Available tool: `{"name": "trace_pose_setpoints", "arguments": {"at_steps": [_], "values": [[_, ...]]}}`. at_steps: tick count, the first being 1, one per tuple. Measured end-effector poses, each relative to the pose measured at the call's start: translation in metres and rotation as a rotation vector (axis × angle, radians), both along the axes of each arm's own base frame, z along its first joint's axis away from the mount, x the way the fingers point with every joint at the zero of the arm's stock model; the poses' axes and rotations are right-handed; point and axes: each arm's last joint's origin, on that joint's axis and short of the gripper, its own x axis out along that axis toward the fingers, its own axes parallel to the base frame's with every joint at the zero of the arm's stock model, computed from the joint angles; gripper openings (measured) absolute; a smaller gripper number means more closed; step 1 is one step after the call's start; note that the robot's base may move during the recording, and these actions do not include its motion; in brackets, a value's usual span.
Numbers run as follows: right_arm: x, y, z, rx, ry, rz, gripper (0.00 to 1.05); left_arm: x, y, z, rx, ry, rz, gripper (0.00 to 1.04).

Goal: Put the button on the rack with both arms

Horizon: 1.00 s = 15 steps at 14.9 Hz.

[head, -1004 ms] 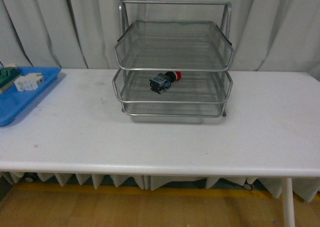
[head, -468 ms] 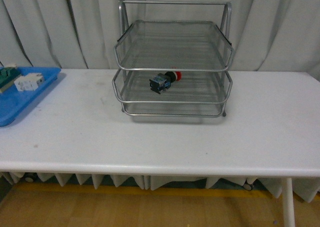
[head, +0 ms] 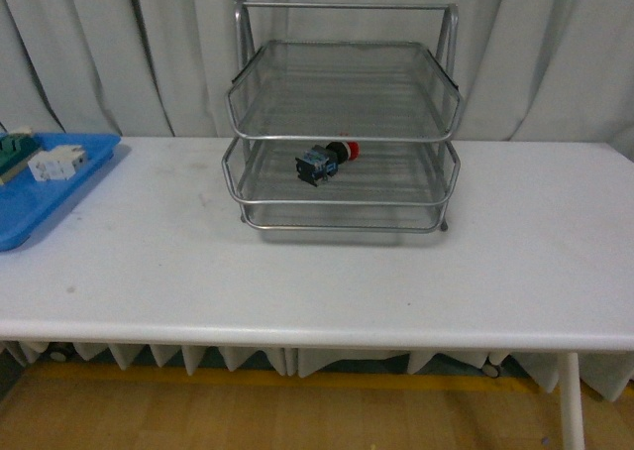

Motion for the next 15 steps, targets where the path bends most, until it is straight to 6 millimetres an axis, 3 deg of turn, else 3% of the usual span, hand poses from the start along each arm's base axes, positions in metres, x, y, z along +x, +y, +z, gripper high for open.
{"name": "trace_pose_setpoints", "arguments": {"at_steps": [5,9,12,14,15], "values": [[-0.013,0.000,-0.004,0.000,0.013,0.003,0.05,0.000,0.000,0.000,0.000,-0.001,0.000,0.98],[-0.013,0.000,-0.003,0.000,0.008,0.003,0.52,0.000,0.000,0.000,0.000,0.000,0.000,0.98],[-0.013,0.000,-0.003,0.000,0.008,0.003,0.81,0.000,0.000,0.000,0.000,0.000,0.000,0.98],[-0.013,0.000,-0.003,0.000,0.008,0.003,0.99,0.000,0.000,0.000,0.000,0.000,0.000,0.98],[-0.013,0.000,-0.003,0.000,0.008,0.003,0.99,0.000,0.000,0.000,0.000,0.000,0.000,0.98]]}}
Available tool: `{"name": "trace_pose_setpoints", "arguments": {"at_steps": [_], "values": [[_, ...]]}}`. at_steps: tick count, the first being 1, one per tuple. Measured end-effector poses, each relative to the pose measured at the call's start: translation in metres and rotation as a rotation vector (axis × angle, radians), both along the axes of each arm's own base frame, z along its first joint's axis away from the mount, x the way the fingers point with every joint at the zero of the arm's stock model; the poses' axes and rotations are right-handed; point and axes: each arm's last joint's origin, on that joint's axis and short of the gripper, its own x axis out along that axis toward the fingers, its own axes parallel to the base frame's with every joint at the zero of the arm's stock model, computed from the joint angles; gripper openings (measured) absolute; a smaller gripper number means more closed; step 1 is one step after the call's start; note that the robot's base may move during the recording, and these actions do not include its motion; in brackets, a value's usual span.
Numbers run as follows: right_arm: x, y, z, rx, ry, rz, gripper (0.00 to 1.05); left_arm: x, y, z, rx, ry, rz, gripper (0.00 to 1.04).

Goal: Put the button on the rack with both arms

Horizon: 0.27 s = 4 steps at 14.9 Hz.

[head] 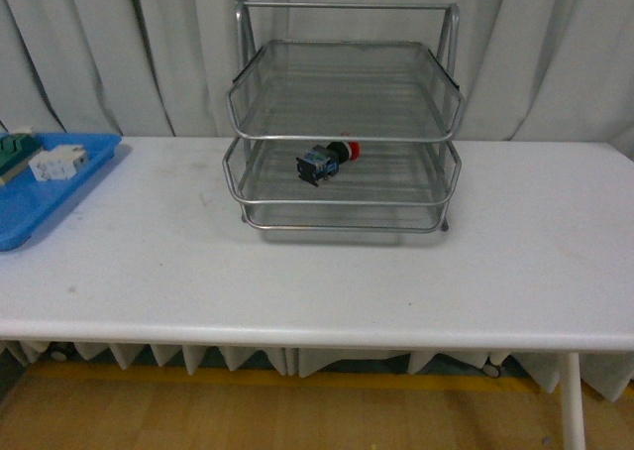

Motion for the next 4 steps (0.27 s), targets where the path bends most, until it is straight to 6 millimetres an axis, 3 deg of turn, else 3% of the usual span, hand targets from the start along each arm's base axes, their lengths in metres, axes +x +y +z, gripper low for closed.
{"name": "trace_pose_setpoints", "arguments": {"at_steps": [4], "values": [[0.0000,0.0000,0.0000,0.000,0.000,0.000,0.98,0.0000,0.0000,0.0000,0.000,0.000,0.000,0.98]]}}
